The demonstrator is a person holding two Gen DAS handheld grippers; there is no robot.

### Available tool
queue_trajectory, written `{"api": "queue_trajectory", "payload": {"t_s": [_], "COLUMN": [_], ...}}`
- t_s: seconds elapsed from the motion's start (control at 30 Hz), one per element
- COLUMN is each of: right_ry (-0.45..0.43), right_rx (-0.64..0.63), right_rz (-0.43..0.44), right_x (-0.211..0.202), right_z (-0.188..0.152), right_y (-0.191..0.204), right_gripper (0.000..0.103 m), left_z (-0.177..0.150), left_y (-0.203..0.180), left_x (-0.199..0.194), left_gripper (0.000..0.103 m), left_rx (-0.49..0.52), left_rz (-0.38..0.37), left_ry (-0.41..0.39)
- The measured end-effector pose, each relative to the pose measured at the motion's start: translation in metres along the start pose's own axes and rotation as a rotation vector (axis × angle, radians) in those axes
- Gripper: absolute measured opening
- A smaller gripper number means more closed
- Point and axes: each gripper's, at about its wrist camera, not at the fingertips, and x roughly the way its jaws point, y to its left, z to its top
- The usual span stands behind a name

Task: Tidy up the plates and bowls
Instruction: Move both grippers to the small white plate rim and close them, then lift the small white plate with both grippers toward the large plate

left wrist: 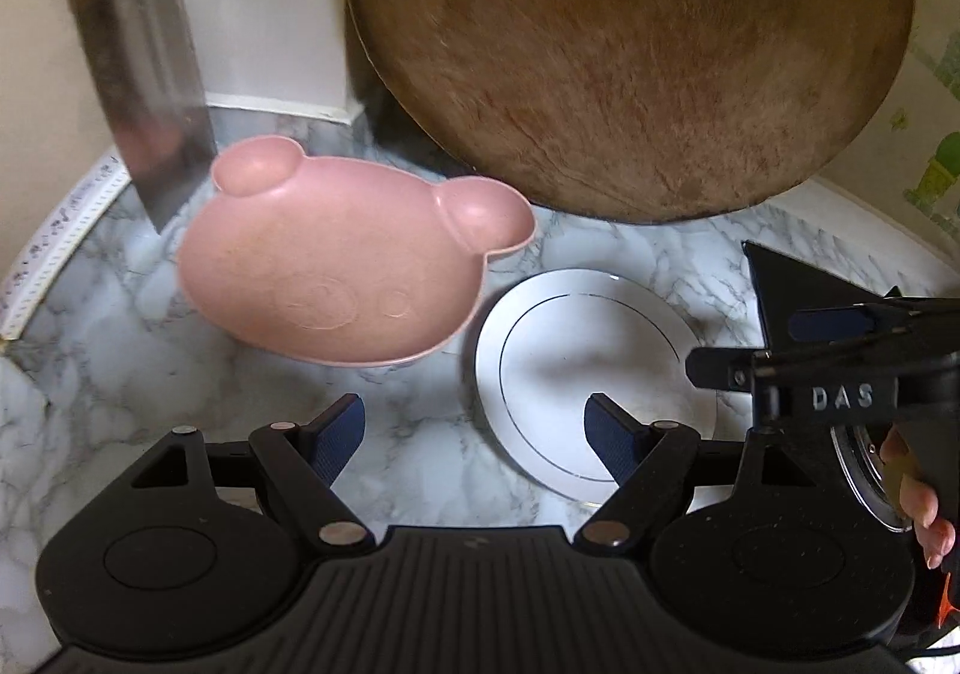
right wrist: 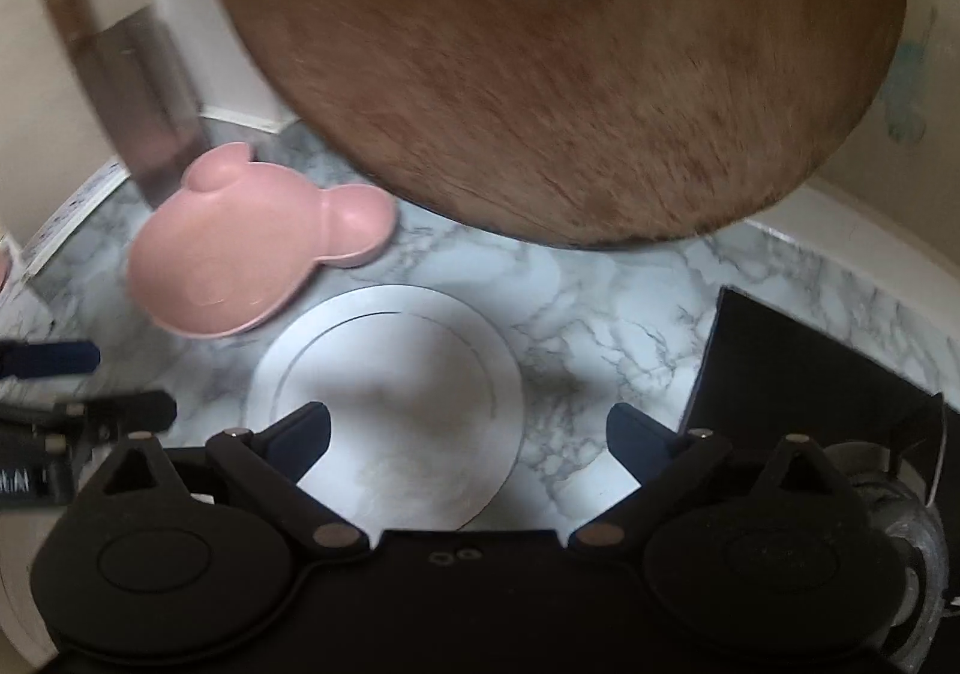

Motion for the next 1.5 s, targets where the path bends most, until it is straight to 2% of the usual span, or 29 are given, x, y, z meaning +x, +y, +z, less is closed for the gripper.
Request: {"api": "queue_trajectory", "payload": {"t_s": [0.27,0.4,0.43,0.5,0.57,0.63,0.7,0.83,1.0,1.5], "right_ry": [0.104,0.129,0.132,0.139,0.152,0.160,0.165,0.169,0.179,0.181], "right_rx": [0.063,0.064,0.066,0.074,0.083,0.094,0.104,0.126,0.150,0.148], "right_rz": [0.045,0.060,0.064,0.074,0.091,0.100,0.113,0.138,0.157,0.156], "right_x": [0.035,0.045,0.048,0.051,0.054,0.056,0.057,0.059,0.060,0.054], "right_z": [0.010,0.014,0.015,0.016,0.016,0.016,0.017,0.017,0.016,0.008], "right_y": [-0.019,-0.022,-0.024,-0.026,-0.029,-0.033,-0.036,-0.041,-0.049,-0.049], "right_gripper": [0.081,0.077,0.075,0.070,0.063,0.059,0.054,0.043,0.036,0.018], "left_z": [0.010,0.011,0.012,0.012,0.011,0.011,0.011,0.009,0.009,0.002], "left_y": [0.006,0.006,0.006,0.005,0.005,0.006,0.008,0.011,0.015,0.020], "left_x": [0.036,0.046,0.047,0.050,0.054,0.058,0.061,0.064,0.066,0.071], "left_gripper": [0.080,0.079,0.076,0.064,0.060,0.052,0.038,0.033,0.021,0.009], "left_rx": [-0.074,-0.083,-0.085,-0.087,-0.093,-0.106,-0.121,-0.141,-0.161,-0.178], "left_rz": [-0.022,-0.031,-0.040,-0.054,-0.068,-0.079,-0.093,-0.104,-0.115,-0.115], "left_ry": [0.084,0.098,0.099,0.109,0.121,0.131,0.144,0.151,0.155,0.147]}}
